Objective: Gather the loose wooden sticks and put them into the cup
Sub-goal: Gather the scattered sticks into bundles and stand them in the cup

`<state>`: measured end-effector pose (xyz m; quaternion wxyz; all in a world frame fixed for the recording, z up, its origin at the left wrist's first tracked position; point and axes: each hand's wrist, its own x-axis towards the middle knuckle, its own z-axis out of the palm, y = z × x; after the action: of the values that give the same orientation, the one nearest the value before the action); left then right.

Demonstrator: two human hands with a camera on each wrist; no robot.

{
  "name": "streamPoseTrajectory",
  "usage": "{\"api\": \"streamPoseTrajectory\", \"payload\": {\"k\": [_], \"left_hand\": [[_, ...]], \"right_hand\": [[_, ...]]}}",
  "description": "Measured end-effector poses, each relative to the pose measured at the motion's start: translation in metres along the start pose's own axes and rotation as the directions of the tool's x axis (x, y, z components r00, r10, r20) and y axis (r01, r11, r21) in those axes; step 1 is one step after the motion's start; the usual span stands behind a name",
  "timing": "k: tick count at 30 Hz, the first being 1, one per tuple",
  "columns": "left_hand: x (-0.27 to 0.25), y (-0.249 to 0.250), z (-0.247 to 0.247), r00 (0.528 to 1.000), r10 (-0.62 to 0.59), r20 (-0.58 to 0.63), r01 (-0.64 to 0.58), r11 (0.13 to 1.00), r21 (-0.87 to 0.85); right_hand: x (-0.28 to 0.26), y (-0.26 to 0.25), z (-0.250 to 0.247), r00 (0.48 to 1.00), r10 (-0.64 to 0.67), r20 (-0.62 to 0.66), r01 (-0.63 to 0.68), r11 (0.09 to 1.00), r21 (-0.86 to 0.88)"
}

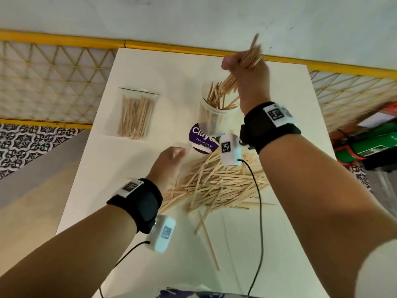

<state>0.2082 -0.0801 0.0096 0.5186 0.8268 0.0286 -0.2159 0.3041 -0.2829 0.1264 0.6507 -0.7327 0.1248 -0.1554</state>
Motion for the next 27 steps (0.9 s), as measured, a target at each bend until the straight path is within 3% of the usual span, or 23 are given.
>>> {"api": "streamPoseTrajectory", "payload": {"k": [3, 5, 7, 8, 10, 12, 14, 16, 22, 24, 25, 27], "left_hand": [[0.008, -0.027, -0.005, 0.991, 0.136, -0.007, -0.128, 0.945, 0.301], [0.007, -0.043, -0.003, 0.991, 0.133, 0.012, -0.126, 0.904, 0.408], [0.003, -0.052, 0.004, 0.99, 0.136, 0.044, -0.139, 0.845, 0.517], [0.002, -0.055, 0.009, 0.989, 0.138, 0.06, -0.148, 0.816, 0.559], [0.004, -0.054, 0.021, 0.987, 0.131, 0.09, -0.159, 0.778, 0.609], [0.013, -0.049, 0.036, 0.986, 0.11, 0.126, -0.166, 0.743, 0.649], [0.018, -0.039, 0.05, 0.976, 0.107, 0.188, -0.207, 0.72, 0.662], [0.015, -0.035, 0.064, 0.958, 0.123, 0.259, -0.268, 0.709, 0.653], [-0.025, -0.039, 0.056, 0.861, 0.153, 0.484, -0.432, 0.721, 0.541], [-0.037, -0.052, 0.044, 0.828, 0.163, 0.537, -0.524, 0.567, 0.636], [-0.045, -0.059, 0.041, 0.813, 0.167, 0.557, -0.562, 0.472, 0.679], [-0.059, -0.074, 0.043, 0.802, 0.182, 0.57, -0.594, 0.347, 0.725]], "right_hand": [[-0.007, 0.031, -0.016, 0.997, 0.015, 0.07, -0.005, 0.99, -0.142], [-0.01, 0.048, -0.035, 0.998, 0.016, -0.055, -0.02, 0.998, -0.061], [-0.01, 0.072, -0.051, 0.972, 0.124, -0.199, -0.141, 0.987, -0.078], [-0.011, 0.09, -0.057, 0.96, 0.198, -0.2, -0.236, 0.953, -0.19], [-0.02, 0.13, -0.063, 0.94, 0.338, -0.044, -0.319, 0.827, -0.464], [-0.038, 0.164, -0.063, 0.901, 0.376, 0.218, -0.16, 0.753, -0.639], [-0.057, 0.19, -0.061, 0.84, 0.307, 0.448, 0.125, 0.693, -0.71], [-0.078, 0.201, -0.065, 0.813, 0.265, 0.519, 0.256, 0.638, -0.726], [-0.14, 0.174, -0.098, 0.751, 0.297, 0.59, 0.369, 0.552, -0.748], [-0.164, 0.16, -0.108, 0.752, 0.316, 0.579, 0.406, 0.47, -0.784], [-0.18, 0.153, -0.109, 0.727, 0.337, 0.599, 0.448, 0.429, -0.785], [-0.217, 0.146, -0.102, 0.627, 0.399, 0.669, 0.552, 0.379, -0.743]]}}
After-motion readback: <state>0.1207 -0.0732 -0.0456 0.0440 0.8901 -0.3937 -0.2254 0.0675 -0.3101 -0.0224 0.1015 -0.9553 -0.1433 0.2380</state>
